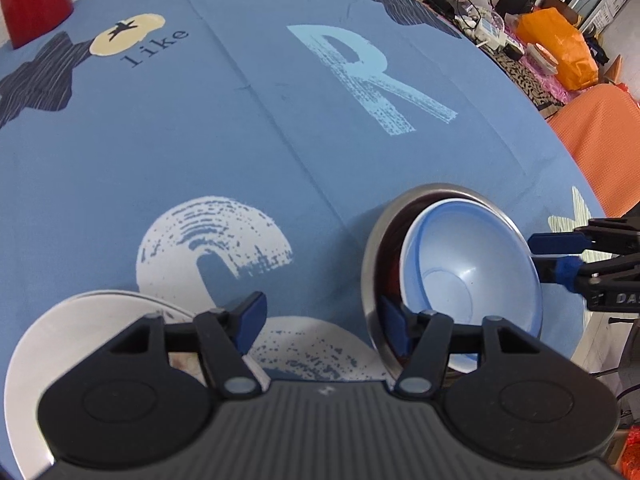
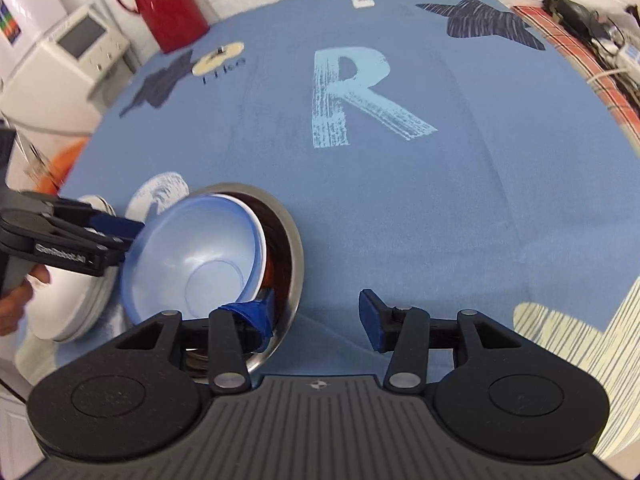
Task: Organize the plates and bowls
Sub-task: 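Move the left gripper to the steel bowl rim and grasp it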
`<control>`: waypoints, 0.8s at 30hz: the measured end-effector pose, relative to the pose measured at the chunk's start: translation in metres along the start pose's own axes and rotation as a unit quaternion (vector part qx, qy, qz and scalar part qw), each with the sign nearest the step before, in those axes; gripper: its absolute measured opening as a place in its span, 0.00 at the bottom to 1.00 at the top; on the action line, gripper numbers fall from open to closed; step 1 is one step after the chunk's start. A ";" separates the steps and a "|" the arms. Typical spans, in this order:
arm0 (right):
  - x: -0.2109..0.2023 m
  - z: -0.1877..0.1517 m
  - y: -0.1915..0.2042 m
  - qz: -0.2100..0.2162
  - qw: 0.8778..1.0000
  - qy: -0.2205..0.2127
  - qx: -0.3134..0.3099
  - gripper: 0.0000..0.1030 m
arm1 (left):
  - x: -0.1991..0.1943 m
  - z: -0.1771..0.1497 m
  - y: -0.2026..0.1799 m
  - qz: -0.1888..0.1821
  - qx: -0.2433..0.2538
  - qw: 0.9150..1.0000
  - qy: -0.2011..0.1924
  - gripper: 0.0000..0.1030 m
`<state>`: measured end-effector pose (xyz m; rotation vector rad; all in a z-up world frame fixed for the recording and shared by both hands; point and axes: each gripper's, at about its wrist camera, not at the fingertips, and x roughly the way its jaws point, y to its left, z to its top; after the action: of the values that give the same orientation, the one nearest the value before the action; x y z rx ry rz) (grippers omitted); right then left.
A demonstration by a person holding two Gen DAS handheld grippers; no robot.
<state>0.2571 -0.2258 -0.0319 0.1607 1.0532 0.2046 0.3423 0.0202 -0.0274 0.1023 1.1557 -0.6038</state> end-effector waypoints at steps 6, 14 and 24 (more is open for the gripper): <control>0.010 -0.008 -0.016 0.018 0.998 -0.003 0.062 0.36 | -0.002 -0.008 0.003 -0.010 0.011 1.000 -0.023 0.63; 0.006 -0.028 -0.013 0.003 0.995 -0.056 0.082 0.43 | -0.001 -0.007 0.006 -0.012 0.009 1.000 -0.025 0.65; 0.010 -0.021 -0.015 -0.002 0.996 -0.033 0.081 0.49 | 0.001 -0.004 0.008 -0.010 0.000 1.000 -0.019 0.67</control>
<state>0.2445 -0.2372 -0.0537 0.3100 1.0047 0.1096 0.3430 0.0277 -0.0317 0.0781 1.1215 -0.6212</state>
